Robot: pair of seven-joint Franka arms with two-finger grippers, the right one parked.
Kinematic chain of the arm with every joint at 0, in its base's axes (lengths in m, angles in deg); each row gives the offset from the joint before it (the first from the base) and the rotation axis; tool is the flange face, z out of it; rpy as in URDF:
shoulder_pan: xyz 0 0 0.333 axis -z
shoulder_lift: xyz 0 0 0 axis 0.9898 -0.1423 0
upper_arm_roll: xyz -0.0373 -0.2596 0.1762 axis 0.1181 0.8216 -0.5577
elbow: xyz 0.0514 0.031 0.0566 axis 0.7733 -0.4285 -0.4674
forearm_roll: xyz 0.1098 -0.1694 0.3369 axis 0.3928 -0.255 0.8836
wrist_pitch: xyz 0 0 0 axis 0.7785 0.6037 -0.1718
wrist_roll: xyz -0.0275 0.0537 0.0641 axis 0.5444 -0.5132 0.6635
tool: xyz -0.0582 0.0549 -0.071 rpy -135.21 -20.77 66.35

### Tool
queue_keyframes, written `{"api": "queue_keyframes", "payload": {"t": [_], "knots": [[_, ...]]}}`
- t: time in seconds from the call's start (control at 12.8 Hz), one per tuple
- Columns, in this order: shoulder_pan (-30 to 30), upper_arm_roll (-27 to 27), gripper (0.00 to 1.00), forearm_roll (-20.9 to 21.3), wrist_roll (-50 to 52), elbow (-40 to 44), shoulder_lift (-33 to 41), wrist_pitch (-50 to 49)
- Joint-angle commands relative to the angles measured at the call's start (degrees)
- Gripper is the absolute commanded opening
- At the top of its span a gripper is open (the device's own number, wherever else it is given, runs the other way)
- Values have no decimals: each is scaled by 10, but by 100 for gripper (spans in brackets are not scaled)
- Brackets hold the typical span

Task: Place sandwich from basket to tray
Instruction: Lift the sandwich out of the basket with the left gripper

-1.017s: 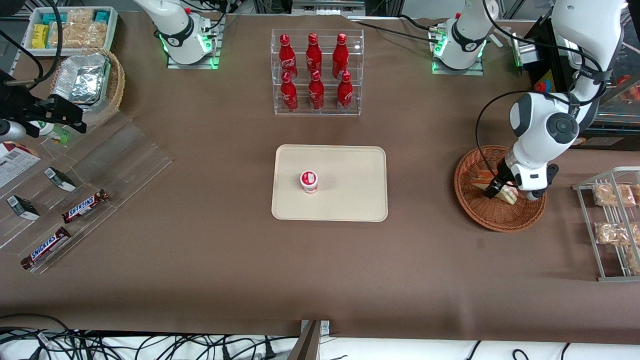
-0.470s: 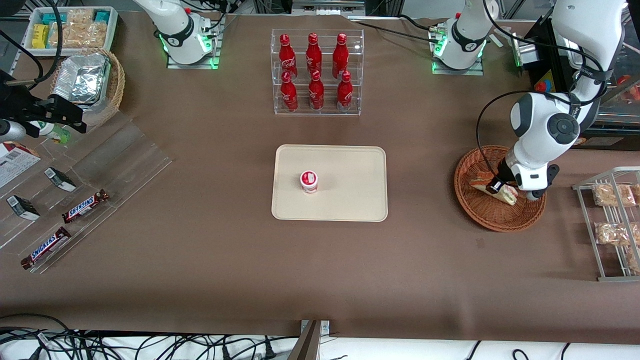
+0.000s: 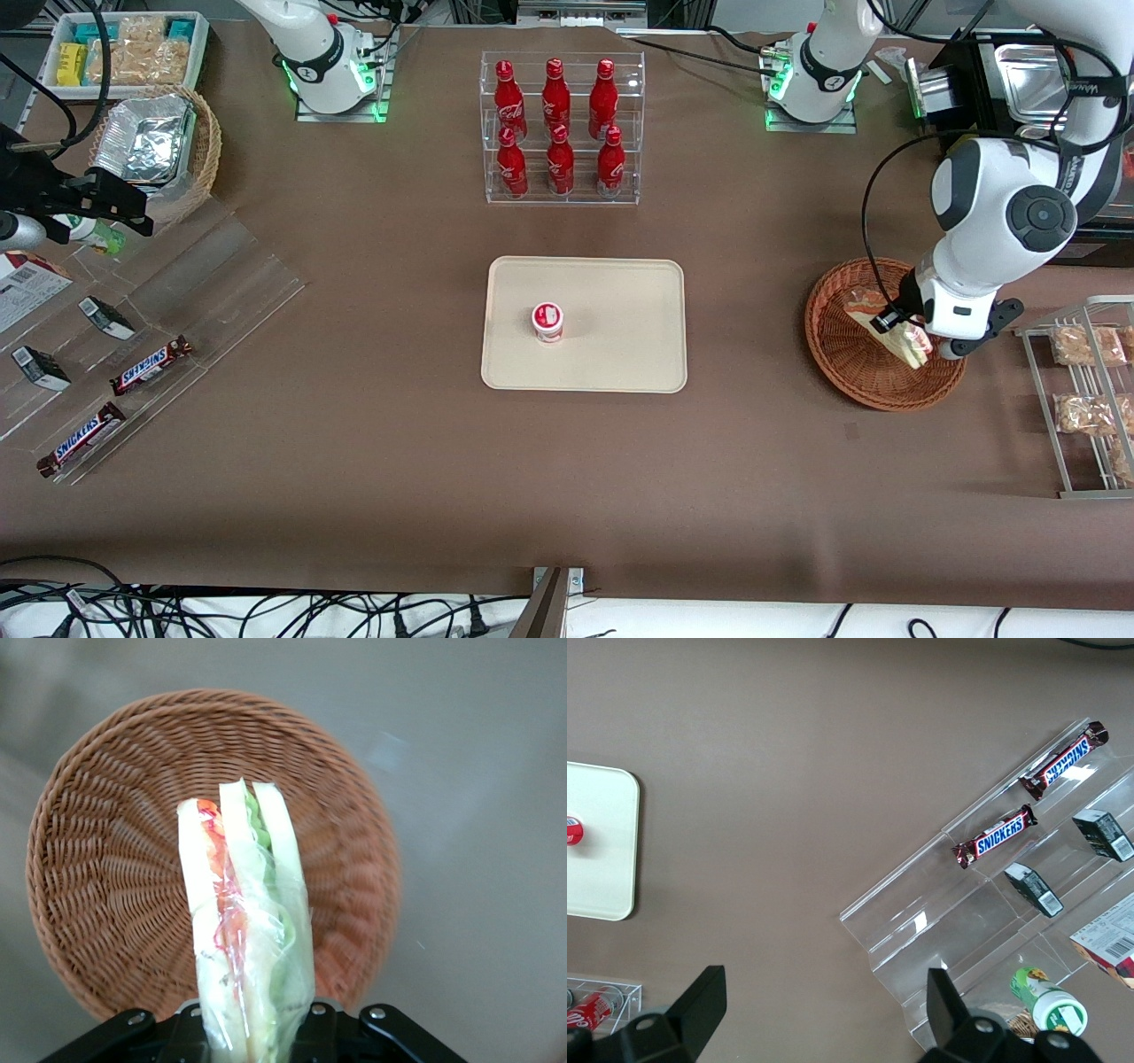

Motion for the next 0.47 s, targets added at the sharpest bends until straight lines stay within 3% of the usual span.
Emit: {"api": "queue_keyframes", "payload": {"t": [0.0,0.39], "knots": [[2,30,0,3,-61,77,-3,-86],[4,128,2,0,-100,127,-9,-113]]}}
